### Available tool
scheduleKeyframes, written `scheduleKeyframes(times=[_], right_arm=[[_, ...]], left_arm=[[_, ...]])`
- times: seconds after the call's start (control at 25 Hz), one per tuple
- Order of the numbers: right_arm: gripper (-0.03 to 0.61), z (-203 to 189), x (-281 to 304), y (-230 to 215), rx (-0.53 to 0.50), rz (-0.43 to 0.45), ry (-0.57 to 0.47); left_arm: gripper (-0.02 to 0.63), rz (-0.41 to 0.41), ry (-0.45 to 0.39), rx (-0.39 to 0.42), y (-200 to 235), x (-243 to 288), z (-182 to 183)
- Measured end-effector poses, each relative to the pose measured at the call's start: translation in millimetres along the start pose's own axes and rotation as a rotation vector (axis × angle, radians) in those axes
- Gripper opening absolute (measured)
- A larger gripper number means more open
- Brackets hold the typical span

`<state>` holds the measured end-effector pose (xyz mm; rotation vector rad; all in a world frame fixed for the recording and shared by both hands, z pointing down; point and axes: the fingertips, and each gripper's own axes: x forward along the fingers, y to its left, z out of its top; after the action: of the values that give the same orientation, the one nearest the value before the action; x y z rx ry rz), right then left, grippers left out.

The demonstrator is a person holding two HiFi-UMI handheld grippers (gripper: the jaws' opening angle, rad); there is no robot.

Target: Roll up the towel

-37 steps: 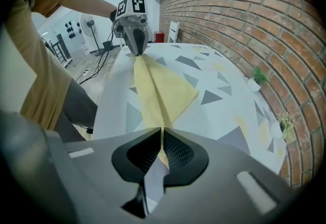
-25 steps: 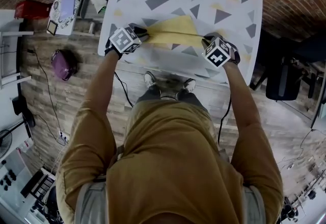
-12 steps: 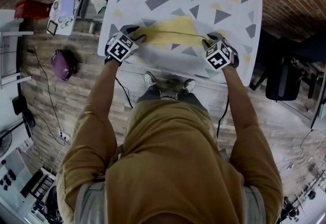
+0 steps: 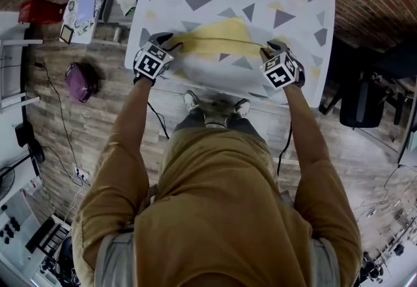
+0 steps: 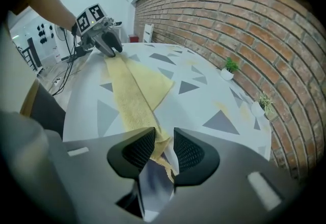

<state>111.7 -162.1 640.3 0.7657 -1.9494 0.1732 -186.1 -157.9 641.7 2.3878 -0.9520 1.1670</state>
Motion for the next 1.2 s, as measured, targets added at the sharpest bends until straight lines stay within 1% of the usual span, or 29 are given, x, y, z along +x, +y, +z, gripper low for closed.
scheduleKeyframes(times=[0.08, 0.16, 0.32, 0.44, 0.56, 0.64, 0.76, 0.84, 1.08, 1.2], right_arm=[[0.097, 4, -6, -6, 0.021, -0.029, -0.030], [0.097, 7, -16, -14, 0.022, -0.076, -0.063], [0.097, 5, -37, -21, -0.030, -0.135, -0.090], [0.097, 1, -47, -8, -0.093, -0.141, -0.092], [0.097, 3, -49, 17, -0.174, -0.114, -0.091], [0.097, 5, -44, 37, -0.231, -0.082, -0.086], [0.097, 12, -32, 62, -0.312, -0.035, -0.073], [0.097, 17, -24, 68, -0.348, -0.020, -0.061], [0.097, 23, -6, 62, -0.418, 0.004, -0.002], [0.097, 18, 0, 60, -0.430, 0.028, 0.041]], left_arm=[[0.204, 0.015, 0.005, 0.006, 1, -2, 0], [0.206, 0.045, -0.003, 0.015, 5, -7, 1], [0.206, 0.115, -0.065, -0.007, 11, -26, 6], [0.206, 0.140, -0.096, 0.025, 3, -39, 8], [0.206, 0.145, -0.120, 0.076, -13, -47, 11], [0.206, 0.116, -0.118, 0.130, -31, -44, 11], [0.206, 0.036, -0.064, 0.257, -60, -29, 6], [0.206, 0.003, -0.028, 0.310, -68, -19, 3], [0.204, -0.071, 0.058, 0.329, -61, -1, -4], [0.206, -0.118, 0.075, 0.328, -58, 2, -4]])
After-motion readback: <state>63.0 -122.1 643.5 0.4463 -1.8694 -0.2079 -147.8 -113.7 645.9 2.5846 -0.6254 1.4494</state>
